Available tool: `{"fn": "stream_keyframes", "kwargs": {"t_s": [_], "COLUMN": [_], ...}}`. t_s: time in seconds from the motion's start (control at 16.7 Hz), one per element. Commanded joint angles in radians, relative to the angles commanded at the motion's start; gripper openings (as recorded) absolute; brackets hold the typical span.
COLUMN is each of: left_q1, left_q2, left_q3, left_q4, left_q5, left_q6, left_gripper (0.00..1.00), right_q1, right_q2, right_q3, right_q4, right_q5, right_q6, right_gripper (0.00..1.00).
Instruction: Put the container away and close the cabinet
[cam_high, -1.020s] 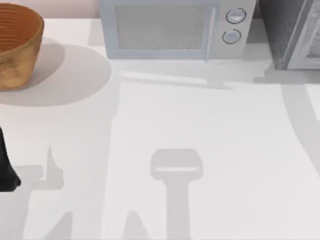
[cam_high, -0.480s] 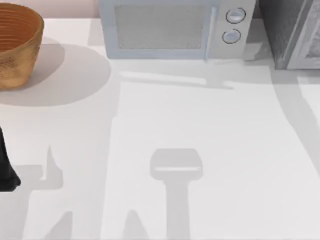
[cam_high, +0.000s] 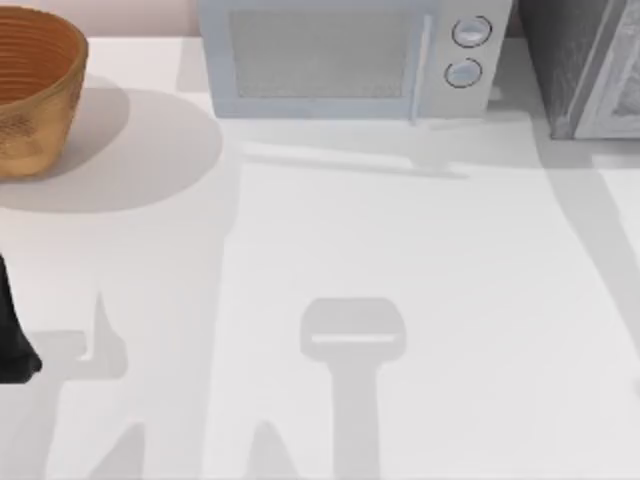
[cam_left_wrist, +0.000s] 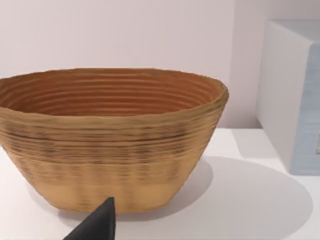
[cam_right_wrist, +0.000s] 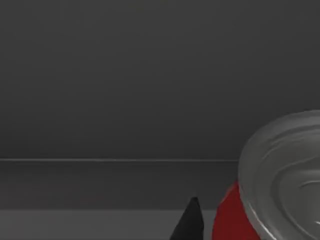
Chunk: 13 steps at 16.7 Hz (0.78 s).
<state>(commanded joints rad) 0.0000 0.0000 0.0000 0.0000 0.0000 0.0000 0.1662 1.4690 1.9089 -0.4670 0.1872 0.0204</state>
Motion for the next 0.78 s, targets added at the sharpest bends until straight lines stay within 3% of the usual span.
{"fn": "stream_keyframes", "kwargs": {"t_s": [0.54,0.78], "left_q1": [0.0,0.0], "left_q2": [0.0,0.0], "left_q3": [0.0,0.0], "left_q4": [0.0,0.0], "left_q5": [0.0,0.0], "left_q6": [0.0,0.0], "left_gripper": [1.0,1.0], "right_q1": [-0.051,-0.068], "right_q2": [0.469,0.6], "right_q3": [0.665,0.833], "right_q4": [-0.161,-0.205], "right_q5": [-0.043,-0.059], "right_q6": [-0.002,-0.002], "right_gripper": [0.0,0.0]}}
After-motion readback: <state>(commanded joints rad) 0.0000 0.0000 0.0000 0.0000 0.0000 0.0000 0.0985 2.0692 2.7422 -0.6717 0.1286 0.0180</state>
